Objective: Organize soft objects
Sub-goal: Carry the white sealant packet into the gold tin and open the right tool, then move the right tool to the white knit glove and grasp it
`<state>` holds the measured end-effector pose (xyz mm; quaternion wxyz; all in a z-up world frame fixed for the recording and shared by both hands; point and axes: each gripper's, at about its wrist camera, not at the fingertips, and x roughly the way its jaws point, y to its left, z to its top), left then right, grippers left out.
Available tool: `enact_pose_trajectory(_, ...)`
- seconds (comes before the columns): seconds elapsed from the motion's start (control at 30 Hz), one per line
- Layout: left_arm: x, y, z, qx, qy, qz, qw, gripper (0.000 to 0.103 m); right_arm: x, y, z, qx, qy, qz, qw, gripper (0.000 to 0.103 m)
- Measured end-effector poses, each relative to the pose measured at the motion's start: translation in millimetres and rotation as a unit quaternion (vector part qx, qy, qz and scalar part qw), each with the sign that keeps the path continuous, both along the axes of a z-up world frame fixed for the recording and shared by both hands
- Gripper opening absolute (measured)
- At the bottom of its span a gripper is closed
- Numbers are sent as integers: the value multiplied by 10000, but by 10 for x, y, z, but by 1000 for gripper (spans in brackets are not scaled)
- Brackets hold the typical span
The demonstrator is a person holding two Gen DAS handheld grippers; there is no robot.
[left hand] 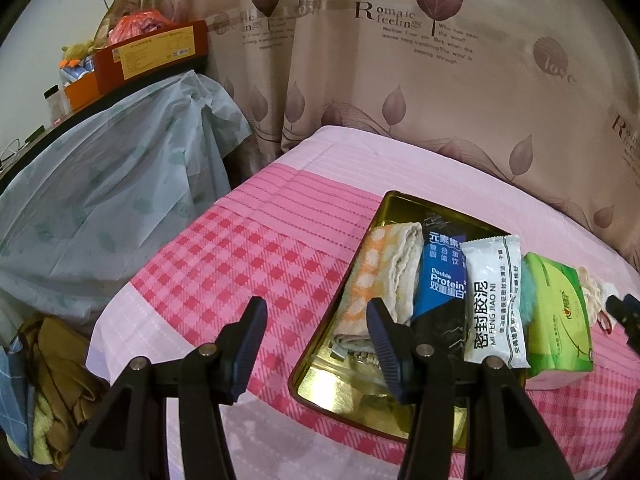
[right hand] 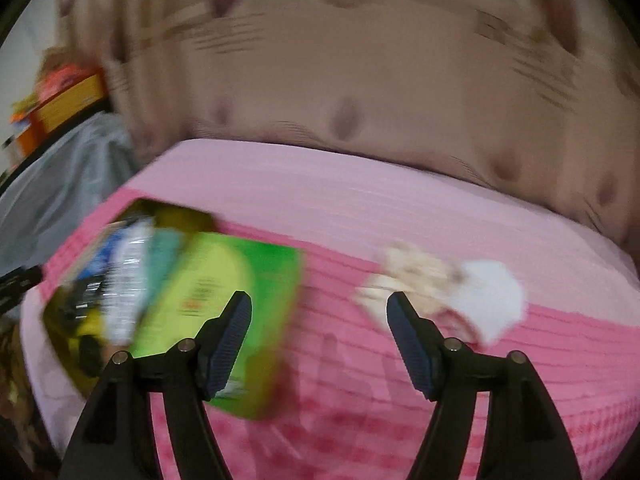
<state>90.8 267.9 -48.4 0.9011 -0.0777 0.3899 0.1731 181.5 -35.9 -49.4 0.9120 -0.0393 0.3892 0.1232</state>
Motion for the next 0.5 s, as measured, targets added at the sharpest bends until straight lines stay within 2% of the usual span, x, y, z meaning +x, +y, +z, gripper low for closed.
enact_pose_trajectory(0.1, 5, -6, -7, 13, 5, -2, 10000, 53, 138, -422, -82, -73, 60, -496, 9987, 68)
enact_pose_trajectory(0.3, 8, -8, -23, 73, -4, 11, 10000, 53, 385, -992, -293, -241, 257, -1191, 9923, 68)
enact_pose_trajectory(0.5, 1, -9, -31, 214, -71, 6, 9997, 53, 597, -1210, -477, -191, 350, -1503, 9878, 73)
